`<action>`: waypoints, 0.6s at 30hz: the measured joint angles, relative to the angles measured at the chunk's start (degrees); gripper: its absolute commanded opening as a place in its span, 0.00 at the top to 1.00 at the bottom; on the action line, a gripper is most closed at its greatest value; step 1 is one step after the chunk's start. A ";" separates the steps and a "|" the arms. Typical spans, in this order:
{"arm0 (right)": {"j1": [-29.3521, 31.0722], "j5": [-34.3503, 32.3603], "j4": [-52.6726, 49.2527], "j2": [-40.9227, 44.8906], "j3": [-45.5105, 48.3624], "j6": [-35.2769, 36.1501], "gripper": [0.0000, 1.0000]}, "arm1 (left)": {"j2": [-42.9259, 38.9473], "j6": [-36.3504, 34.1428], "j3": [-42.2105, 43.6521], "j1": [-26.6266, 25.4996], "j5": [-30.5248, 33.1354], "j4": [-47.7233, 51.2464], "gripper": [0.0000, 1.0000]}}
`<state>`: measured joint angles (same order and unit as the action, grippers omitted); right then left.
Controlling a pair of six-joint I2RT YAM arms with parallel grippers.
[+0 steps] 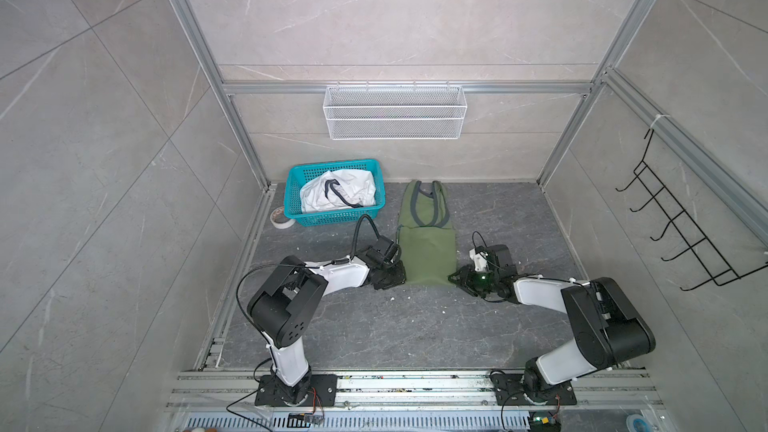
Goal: Fold and stack the tank tops
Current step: 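Move both grippers back to the folded end nearest the robot and grasp it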
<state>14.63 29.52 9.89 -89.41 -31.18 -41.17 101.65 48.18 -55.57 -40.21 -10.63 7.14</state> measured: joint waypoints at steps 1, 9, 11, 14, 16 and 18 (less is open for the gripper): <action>0.04 0.02 -0.07 -0.13 0.02 -0.04 0.80 | 0.00 0.07 0.02 -0.09 0.02 -0.04 0.75; 0.90 -3.48 -8.50 5.75 0.00 2.49 1.00 | -1.40 1.81 3.37 -2.14 1.38 -3.06 0.94; 1.27 -3.85 -9.79 7.50 0.02 2.62 1.00 | -2.40 2.14 4.28 -2.84 1.68 -3.34 0.96; 2.54 -4.46 -11.08 9.53 0.85 2.56 1.00 | -4.31 2.67 6.19 -4.11 2.58 -3.58 0.99; 3.34 -4.68 -12.50 11.96 2.29 2.54 1.00 | -6.21 3.37 8.31 -5.11 3.08 -3.78 0.99; 4.04 -4.85 -14.99 15.56 3.85 2.56 1.00 | -8.81 4.35 10.78 -6.58 3.52 -3.80 1.00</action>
<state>18.68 24.67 -5.10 -73.84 -27.33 -38.61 92.84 52.53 -44.80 -46.78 -7.11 3.33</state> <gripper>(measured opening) 0.050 0.068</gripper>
